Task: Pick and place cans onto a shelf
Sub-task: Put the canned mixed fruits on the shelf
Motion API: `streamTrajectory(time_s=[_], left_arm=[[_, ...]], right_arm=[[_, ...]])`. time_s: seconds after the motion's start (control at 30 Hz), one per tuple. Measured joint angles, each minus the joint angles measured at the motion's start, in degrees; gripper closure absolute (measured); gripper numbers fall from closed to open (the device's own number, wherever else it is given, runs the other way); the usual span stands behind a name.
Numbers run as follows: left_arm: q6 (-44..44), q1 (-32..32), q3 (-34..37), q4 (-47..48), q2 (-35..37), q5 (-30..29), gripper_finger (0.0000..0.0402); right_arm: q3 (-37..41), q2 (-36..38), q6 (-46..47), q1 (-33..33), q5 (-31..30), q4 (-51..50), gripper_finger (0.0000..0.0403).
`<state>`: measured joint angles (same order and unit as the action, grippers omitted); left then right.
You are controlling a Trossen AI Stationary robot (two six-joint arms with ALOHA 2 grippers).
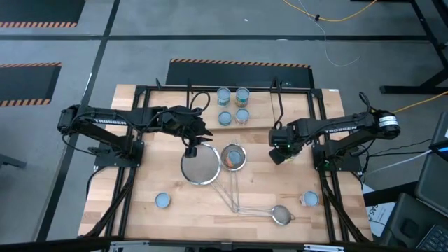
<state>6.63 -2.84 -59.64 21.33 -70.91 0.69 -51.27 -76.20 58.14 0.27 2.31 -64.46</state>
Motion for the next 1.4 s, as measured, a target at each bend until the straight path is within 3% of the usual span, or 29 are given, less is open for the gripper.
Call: streamTrajectory(time_s=[0.3,0.6,0.93,1.4], left_arm=[[-0.07,-0.01,0.00,0.01,0.01,0.00,0.0320],[-0.04,0.00,0.00,0.02,0.00,0.00,0.0320],[-0.11,0.01,0.00,0.01,0.00,0.00,0.0320],[-0.28,0.00,0.00,0.01,0.00,0.00,0.0320]], right_arm=[[0.00,7.65,-5.61,0.02,0.42,-1.27,0.0306],[0.00,14.62,-31.41,0.04,3.02,-10.04,0.0306],[1.91,14.68,-52.90,0.04,2.27,-6.13,0.0306],[4.07,12.74,-57.15,0.04,1.77,-5.76,0.0306]])
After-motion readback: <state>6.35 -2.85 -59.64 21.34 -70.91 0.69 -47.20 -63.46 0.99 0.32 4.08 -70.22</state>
